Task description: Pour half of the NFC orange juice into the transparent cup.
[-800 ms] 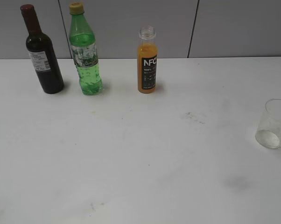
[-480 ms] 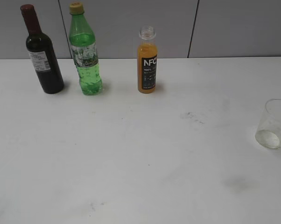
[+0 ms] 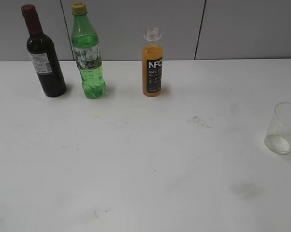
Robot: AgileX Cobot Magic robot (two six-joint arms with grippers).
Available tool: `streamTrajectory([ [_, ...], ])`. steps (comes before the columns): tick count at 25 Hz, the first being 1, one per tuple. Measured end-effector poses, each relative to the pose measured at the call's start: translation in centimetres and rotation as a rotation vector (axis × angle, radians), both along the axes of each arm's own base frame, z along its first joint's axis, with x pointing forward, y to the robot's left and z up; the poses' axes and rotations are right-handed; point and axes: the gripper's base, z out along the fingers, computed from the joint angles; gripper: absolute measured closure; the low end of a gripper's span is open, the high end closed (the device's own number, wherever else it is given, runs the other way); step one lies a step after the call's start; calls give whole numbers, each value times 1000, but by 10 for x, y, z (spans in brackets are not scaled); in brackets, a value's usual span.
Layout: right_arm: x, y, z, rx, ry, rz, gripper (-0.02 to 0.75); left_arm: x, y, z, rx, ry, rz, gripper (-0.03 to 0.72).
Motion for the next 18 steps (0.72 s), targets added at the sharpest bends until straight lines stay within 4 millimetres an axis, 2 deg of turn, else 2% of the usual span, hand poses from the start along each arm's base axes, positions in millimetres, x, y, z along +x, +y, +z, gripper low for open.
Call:
streamTrajectory([
  [6,27,-3,16,3,-137,-15,192,0,0,0,0,0,0,248],
  [9,43,-4,16,5,-127,-19,139,0,0,0,0,0,0,248],
  [12,68,-5,3,13,-2,-19,82,0,0,0,0,0,0,248],
  [15,91,-6,-16,60,118,-19,90,0,0,0,0,0,0,248],
  [18,107,-7,-46,109,249,-28,127,0,0,0,0,0,0,248],
])
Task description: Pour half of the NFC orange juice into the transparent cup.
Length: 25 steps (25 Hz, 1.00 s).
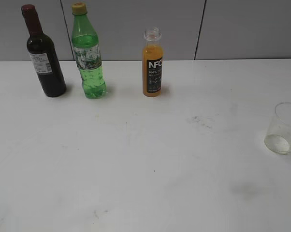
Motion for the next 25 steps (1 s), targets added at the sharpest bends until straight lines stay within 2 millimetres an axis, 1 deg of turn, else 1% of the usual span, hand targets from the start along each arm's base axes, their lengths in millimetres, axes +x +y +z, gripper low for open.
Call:
streamTrajectory([
  [2,4,0,-26,22,89,-8,143,0,0,0,0,0,0,248],
  [4,3,-1,-50,29,145,-18,147,0,0,0,0,0,0,248],
  [6,-4,-2,-72,33,148,-38,148,0,0,0,0,0,0,248],
  [8,-10,-4,-84,64,98,-73,149,0,0,0,0,0,0,248],
  [11,-13,-5,-92,53,35,-83,150,0,0,0,0,0,0,248],
  [15,-7,-1,-96,-5,15,-13,141,0,0,0,0,0,0,248],
  [19,3,6,-111,35,75,62,100,0,0,0,0,0,0,248],
  [21,8,8,-121,63,127,75,85,0,0,0,0,0,0,248],
  [25,16,10,-140,88,207,93,80,0,0,0,0,0,0,248],
])
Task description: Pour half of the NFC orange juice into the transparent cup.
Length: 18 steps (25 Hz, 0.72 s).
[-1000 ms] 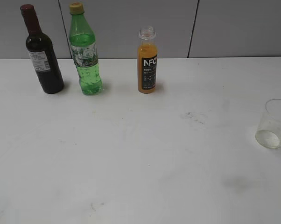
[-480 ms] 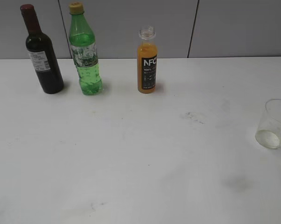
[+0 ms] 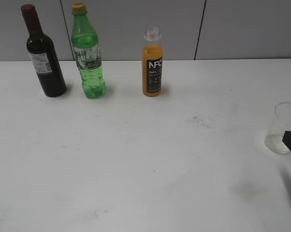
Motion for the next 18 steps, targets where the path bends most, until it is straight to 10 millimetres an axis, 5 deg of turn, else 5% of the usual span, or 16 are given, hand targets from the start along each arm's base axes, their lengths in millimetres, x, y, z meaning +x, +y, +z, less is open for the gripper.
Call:
streamTrajectory([
  [10,16,4,-38,-59,19,97,80,0,0,0,0,0,0,248],
  [18,20,-4,-77,-75,54,2,80,0,0,0,0,0,0,248],
])
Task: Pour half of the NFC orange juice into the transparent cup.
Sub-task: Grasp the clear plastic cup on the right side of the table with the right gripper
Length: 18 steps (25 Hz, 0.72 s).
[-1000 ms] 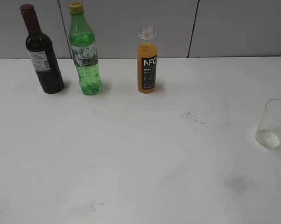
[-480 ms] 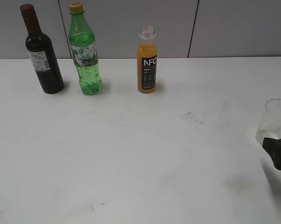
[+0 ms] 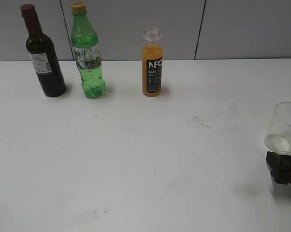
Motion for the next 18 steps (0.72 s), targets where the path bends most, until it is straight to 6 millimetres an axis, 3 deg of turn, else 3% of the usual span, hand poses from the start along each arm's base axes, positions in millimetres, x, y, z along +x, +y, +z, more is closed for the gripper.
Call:
streamTrajectory([
  [18,9,0,-7,-70,-20,50,84,0,0,0,0,0,0,248],
])
